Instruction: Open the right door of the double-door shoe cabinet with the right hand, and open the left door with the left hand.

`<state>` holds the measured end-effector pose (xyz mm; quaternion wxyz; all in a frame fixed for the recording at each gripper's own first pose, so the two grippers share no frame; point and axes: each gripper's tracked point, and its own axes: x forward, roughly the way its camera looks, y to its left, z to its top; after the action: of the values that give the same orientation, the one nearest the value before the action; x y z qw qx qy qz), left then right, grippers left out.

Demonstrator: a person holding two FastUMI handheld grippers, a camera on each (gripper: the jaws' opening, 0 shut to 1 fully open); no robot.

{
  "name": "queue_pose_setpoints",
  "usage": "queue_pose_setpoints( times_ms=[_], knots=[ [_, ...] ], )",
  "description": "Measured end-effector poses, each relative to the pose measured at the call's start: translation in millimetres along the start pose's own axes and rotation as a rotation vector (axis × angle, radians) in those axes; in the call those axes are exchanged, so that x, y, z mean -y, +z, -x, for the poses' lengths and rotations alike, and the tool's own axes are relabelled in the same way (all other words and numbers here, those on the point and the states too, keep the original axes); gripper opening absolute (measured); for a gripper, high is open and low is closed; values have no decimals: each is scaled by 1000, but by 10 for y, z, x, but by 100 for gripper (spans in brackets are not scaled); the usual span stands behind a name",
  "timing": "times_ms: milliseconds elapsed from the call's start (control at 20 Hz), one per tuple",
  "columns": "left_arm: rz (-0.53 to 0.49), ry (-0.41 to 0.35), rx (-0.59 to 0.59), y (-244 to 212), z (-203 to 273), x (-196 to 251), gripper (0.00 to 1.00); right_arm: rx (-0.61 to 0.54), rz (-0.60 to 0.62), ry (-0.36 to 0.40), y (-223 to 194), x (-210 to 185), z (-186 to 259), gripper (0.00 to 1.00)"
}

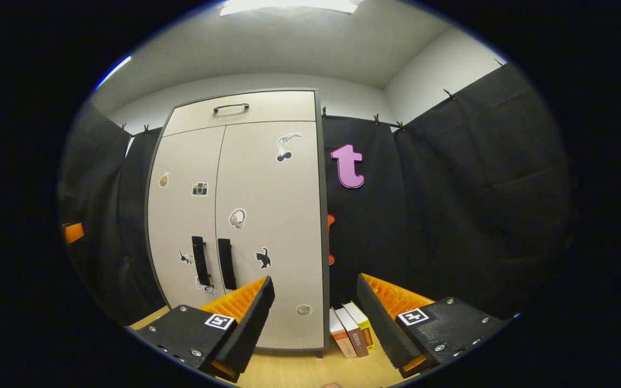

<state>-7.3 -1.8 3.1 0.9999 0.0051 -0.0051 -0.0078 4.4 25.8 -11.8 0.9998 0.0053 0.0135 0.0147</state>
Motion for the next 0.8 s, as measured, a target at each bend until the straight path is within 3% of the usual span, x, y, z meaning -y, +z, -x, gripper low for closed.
queue_pose_setpoints(
  times_ms=[500,800],
  knots=[
    [19,-32,-10,-97,37,-59,96,-19,-24,91,-157,-772,-434,94],
    [2,-5,-9,-137,-1,-228,96,-45,-33,135,-313,-1186,-803,94]
  ],
)
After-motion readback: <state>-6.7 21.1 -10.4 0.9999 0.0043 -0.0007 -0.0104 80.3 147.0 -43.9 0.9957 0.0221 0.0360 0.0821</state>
